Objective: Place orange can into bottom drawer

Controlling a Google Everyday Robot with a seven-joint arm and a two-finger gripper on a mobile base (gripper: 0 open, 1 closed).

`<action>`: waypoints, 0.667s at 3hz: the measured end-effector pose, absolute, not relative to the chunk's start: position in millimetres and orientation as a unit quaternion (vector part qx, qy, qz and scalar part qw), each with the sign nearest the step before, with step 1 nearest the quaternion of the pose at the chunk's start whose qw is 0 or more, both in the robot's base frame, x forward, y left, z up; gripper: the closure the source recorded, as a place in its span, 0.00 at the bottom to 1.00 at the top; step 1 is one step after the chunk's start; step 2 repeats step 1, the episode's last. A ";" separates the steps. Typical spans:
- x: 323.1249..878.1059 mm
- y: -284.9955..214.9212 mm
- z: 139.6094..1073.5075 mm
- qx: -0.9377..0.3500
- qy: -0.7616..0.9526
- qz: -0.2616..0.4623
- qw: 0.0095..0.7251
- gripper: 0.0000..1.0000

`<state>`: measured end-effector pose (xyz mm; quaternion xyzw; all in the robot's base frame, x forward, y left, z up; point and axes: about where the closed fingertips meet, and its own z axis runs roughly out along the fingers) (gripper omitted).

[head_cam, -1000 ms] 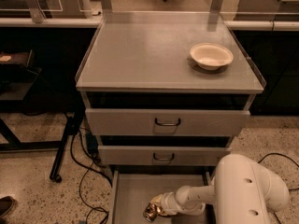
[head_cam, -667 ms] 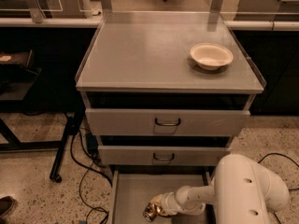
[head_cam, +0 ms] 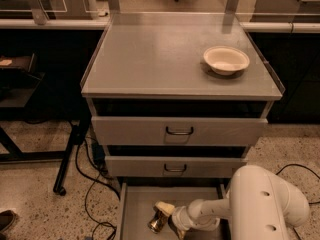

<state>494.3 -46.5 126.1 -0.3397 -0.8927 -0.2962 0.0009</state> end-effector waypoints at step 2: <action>494.3 -46.5 126.1 -0.340 -0.893 -0.296 0.001 0.00</action>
Offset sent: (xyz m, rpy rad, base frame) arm 0.0000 0.0000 0.0000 0.0000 0.0000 0.0000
